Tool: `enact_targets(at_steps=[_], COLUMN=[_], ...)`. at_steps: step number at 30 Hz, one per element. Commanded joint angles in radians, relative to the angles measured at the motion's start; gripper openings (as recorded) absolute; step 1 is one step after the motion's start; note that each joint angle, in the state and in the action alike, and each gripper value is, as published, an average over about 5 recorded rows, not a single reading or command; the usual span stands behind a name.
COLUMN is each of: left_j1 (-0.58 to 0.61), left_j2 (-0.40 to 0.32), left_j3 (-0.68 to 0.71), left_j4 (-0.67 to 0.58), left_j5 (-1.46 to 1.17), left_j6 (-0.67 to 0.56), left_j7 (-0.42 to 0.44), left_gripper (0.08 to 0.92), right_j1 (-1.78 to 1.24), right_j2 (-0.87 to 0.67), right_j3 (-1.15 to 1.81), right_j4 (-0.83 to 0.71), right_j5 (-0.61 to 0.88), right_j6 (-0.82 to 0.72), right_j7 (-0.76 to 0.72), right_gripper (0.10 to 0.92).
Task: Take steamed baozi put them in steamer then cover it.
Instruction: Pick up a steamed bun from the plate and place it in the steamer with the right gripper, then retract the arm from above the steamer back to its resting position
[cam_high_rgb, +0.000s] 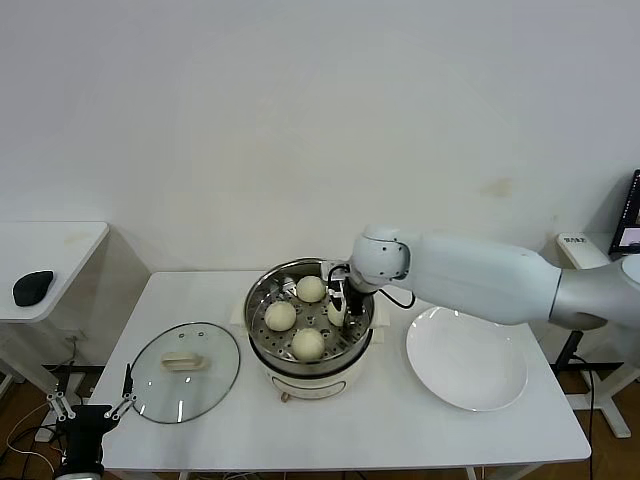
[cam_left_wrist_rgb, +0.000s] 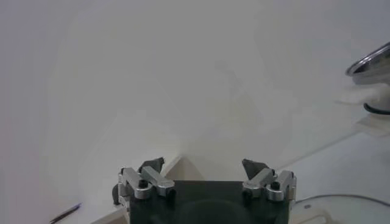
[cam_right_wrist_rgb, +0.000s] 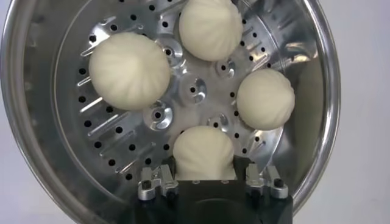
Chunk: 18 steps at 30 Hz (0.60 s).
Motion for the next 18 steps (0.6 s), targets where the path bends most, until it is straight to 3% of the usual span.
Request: enact_targets(at_steps=[1,6,9,14,18], left_j1=[0.002,0.003,0.004,0.005,0.004], left_j2=[-0.001,-0.003,-0.003,0.001,0.008], left_j3=[0.002,0.005,0.009,0.023,0.040], left_j4=[-0.003,-0.006,-0.009,-0.012,-0.020], left_j5=[0.002,0.003,0.002,-0.016,-0.054], left_j6=[0.001,0.002,0.004,0.029,0.079], left_j7=[0.001,0.004,0.005,-0.024,-0.050], left_gripper=[0.823,0.823,0.823,0.823,0.823], right_j1=[0.014,0.054,0.054,-0.041,-0.301], right_j2=[-0.048,-0.119,-0.173,-0.315,-0.466], right_j3=[0.040,0.087,0.113,0.199,0.395], right_j4=[0.052,0.128,0.186,0.333,0.436], right_j5=[0.028,0.048,0.082,0.234,0.282], right_j6=[-0.009,-0.003,0.010,0.047,0.180], right_j7=[0.011,-0.013,0.032,0.330,0.586], right_gripper=[0.637,0.773,0.814,0.822,0.823])
